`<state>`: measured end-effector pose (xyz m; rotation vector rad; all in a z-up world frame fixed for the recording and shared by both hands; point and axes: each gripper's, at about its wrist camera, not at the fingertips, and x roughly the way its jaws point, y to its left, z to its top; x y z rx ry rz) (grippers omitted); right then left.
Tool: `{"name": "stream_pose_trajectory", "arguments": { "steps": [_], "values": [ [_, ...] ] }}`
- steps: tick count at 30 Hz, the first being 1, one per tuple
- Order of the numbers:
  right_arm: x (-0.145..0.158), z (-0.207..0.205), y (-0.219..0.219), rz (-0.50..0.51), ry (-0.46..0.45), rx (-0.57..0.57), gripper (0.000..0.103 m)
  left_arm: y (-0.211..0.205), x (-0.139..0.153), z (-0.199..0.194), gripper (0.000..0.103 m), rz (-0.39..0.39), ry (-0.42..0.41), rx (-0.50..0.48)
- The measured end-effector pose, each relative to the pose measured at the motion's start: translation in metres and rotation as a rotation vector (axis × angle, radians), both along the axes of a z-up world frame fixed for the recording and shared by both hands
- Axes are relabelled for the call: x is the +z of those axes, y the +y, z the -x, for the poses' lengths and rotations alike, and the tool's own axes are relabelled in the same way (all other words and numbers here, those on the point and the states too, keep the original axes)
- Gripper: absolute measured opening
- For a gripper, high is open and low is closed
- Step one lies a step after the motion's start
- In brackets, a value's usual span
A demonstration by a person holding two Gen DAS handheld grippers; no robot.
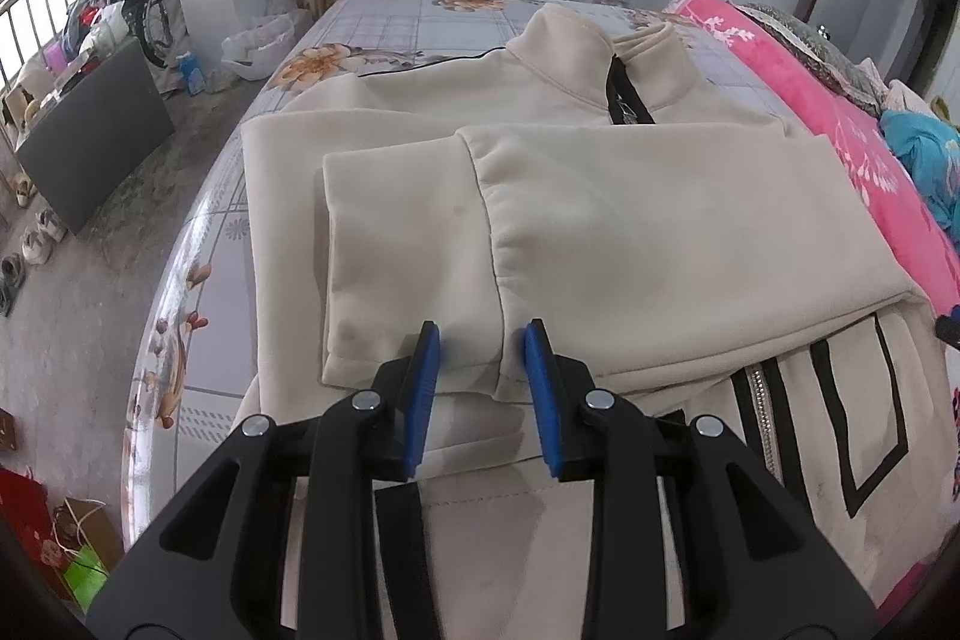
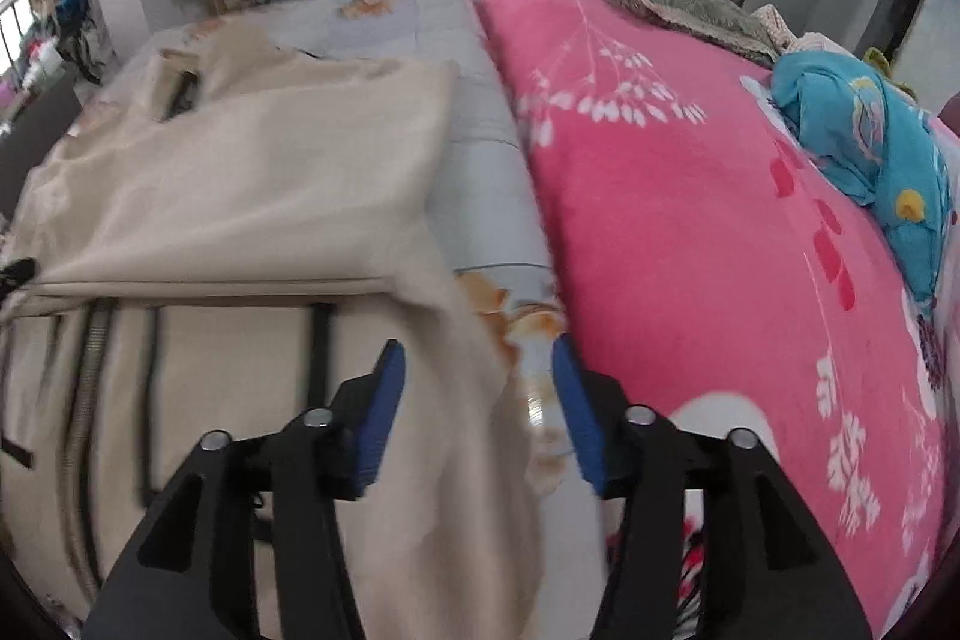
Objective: Fold large clothes
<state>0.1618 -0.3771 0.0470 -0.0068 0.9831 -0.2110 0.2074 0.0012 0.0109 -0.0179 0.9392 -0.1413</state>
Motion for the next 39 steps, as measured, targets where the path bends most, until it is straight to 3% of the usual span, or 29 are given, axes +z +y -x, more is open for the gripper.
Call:
{"name": "stream_pose_trajectory", "arguments": {
  "steps": [7,11,14,15,19,26,30,37,39],
  "values": [
    [0.021,-0.033,0.047,-0.12,-0.114,0.13,0.062,0.0,0.0,0.0,0.028,0.0,-0.003,0.014],
    [-0.011,-0.068,0.068,-0.148,-0.071,0.173,0.063,0.001,0.0,0.001,0.029,0.002,-0.007,0.011],
    [-0.049,-0.083,0.076,-0.122,0.045,0.153,0.064,0.002,0.0,0.001,0.033,0.006,-0.003,0.012],
    [-0.055,-0.083,0.074,-0.136,0.047,0.142,0.066,0.002,0.0,0.001,0.034,0.008,0.001,0.012],
    [-0.038,-0.061,0.073,-0.154,0.025,0.111,0.066,0.006,0.011,0.012,0.053,0.004,-0.003,0.018],
    [-0.021,0.004,0.104,-0.144,0.019,0.23,0.082,0.003,0.032,0.058,0.076,-0.045,0.002,-0.02],
    [-0.03,0.032,0.117,-0.13,0.061,0.254,0.085,0.001,0.034,0.085,0.083,-0.085,0.03,-0.025],
    [-0.057,0.047,0.129,-0.126,0.123,0.244,0.088,-0.012,0.01,0.115,0.084,-0.147,0.08,-0.031],
    [-0.06,0.048,0.133,-0.104,0.113,0.247,0.093,-0.013,0.002,0.119,0.084,-0.15,0.089,-0.031]
  ]
}}
